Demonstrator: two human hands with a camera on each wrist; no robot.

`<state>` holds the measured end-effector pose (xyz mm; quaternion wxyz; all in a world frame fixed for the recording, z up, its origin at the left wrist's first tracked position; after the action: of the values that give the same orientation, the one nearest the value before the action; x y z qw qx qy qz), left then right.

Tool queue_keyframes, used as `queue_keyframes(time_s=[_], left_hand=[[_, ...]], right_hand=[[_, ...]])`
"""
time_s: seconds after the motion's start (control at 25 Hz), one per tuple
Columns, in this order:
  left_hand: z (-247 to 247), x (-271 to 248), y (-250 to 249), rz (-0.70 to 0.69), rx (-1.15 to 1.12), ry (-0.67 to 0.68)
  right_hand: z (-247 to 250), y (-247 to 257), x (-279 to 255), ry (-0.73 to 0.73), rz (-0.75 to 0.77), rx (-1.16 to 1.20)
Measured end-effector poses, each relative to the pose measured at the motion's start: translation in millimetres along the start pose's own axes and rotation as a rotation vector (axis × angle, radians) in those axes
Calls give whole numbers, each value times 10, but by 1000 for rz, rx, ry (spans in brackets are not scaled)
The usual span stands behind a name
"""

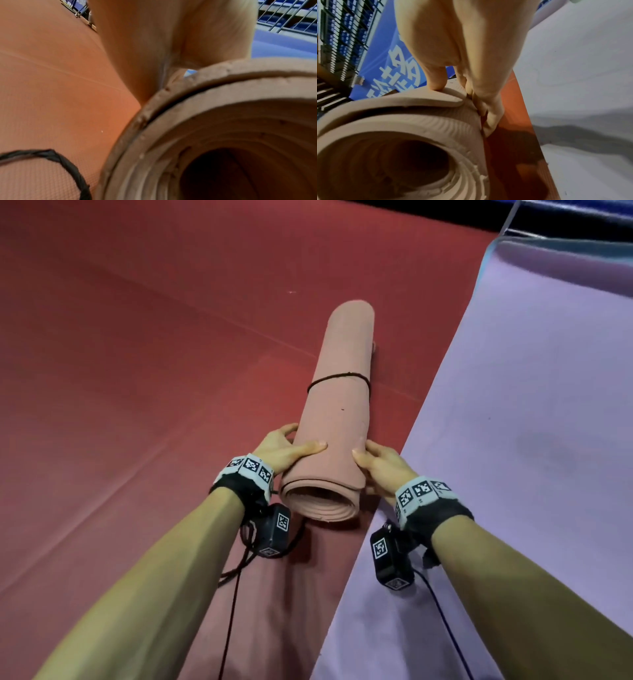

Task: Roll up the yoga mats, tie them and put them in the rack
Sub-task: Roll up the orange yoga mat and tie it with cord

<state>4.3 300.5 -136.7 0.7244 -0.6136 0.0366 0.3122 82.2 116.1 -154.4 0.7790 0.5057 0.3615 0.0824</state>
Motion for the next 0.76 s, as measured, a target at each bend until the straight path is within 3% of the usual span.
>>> queue_keyframes(time_s=[0.12, 0.36, 0.6, 0.76], left_hand=[[-188, 241, 227, -1, -6, -10], [-528, 328, 303, -41, 100, -54], [-643, -18, -192, -51, 647, -112], [-1059, -612, -765, -181, 687, -21]], right_hand=[[74, -335, 278, -56, 11, -83], [309, -484, 125, -216, -47, -295], [495, -332, -317, -209, -44, -342], [803, -164, -1062, -270, -63, -302]])
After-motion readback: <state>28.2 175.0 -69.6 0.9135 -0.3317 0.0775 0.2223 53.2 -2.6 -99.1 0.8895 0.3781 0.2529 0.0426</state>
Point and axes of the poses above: each hand's wrist, its own x-axis towards the middle knuckle, its own z-axis out of the back of the hand, y = z × x, the point moved 10 cm from there along x, towards the middle knuckle, and after that the axes turned 4 degrees about -x, right-handed, at the moved point
